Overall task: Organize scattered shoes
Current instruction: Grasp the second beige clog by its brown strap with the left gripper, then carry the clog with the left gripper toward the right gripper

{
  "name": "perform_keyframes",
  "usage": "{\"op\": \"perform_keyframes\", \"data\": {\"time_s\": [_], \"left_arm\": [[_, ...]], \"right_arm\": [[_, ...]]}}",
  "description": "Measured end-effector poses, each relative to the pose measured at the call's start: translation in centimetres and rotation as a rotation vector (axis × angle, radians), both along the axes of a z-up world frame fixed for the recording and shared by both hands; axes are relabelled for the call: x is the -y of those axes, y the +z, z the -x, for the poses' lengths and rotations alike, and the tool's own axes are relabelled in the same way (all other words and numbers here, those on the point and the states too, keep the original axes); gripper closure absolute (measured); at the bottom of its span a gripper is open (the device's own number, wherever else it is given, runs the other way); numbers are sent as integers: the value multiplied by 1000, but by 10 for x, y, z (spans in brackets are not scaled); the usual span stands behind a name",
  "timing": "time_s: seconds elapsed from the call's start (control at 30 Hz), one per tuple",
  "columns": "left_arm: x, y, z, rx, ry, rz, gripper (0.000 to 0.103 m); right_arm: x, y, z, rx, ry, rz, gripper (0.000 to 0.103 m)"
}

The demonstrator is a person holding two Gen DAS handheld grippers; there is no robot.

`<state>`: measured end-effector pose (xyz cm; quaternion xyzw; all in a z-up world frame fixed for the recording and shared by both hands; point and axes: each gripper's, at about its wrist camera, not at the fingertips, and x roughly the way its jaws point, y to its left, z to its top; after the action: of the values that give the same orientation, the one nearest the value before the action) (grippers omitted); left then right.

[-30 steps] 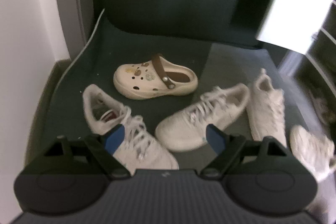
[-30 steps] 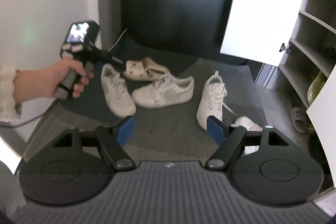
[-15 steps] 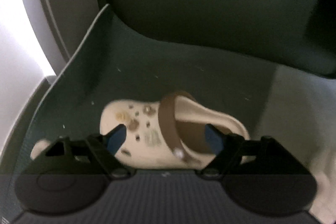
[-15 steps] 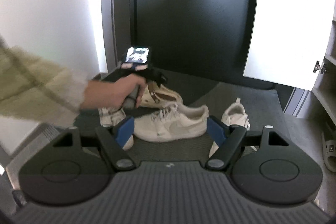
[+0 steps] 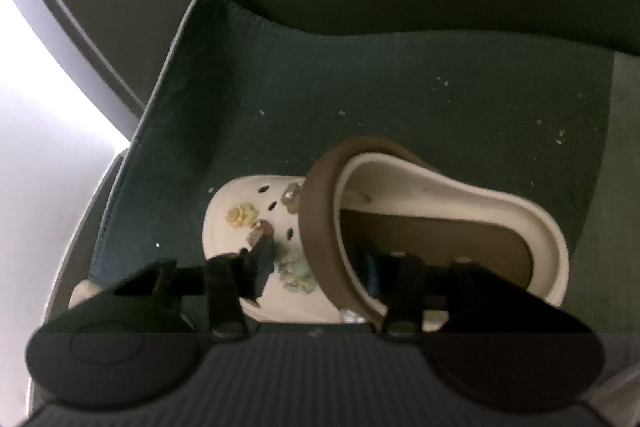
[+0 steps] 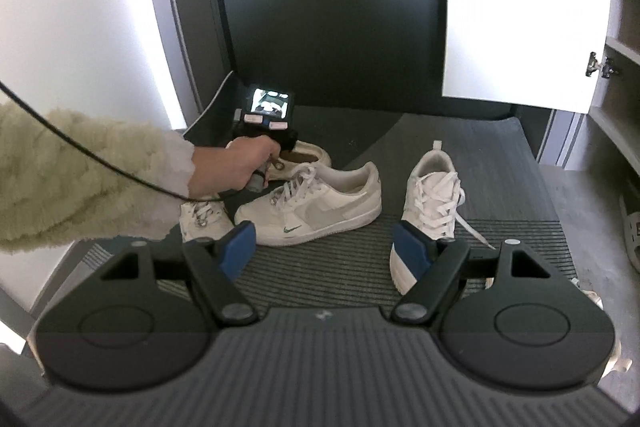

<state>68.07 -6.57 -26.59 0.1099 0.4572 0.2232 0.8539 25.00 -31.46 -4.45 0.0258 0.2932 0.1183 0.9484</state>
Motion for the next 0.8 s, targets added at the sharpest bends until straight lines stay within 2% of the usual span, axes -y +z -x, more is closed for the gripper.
{"op": "perform_keyframes", "data": {"time_s": [0.13,0.23,0.33,0.43,0.53,0.63,0.7,0.8], "left_arm": [[-8,6,16,5,-12,22,75],[-17,17,26,22,-21,36,77],[-27,28,35,35,-18,82,77],[-37,48,45,79,-23,109,77],[-43,80,54,118,-54,141,81],[-47,122,81,157,-111,164,83],[-48,143,99,169,-146,187,84],[-47,174,130,191,-198,209,84]], "right_arm": [[-4,1,-5,21,-30,-13,25],[-8,-3,-5,17,-39,-13,25],[-15,-8,-1,16,-54,-11,25],[-25,-14,2,13,-88,-16,25],[-37,-15,8,25,-133,-39,25],[-48,-13,16,35,-163,-75,25],[-58,-7,31,36,-178,-121,25],[-63,11,61,12,-214,-124,25]]}}
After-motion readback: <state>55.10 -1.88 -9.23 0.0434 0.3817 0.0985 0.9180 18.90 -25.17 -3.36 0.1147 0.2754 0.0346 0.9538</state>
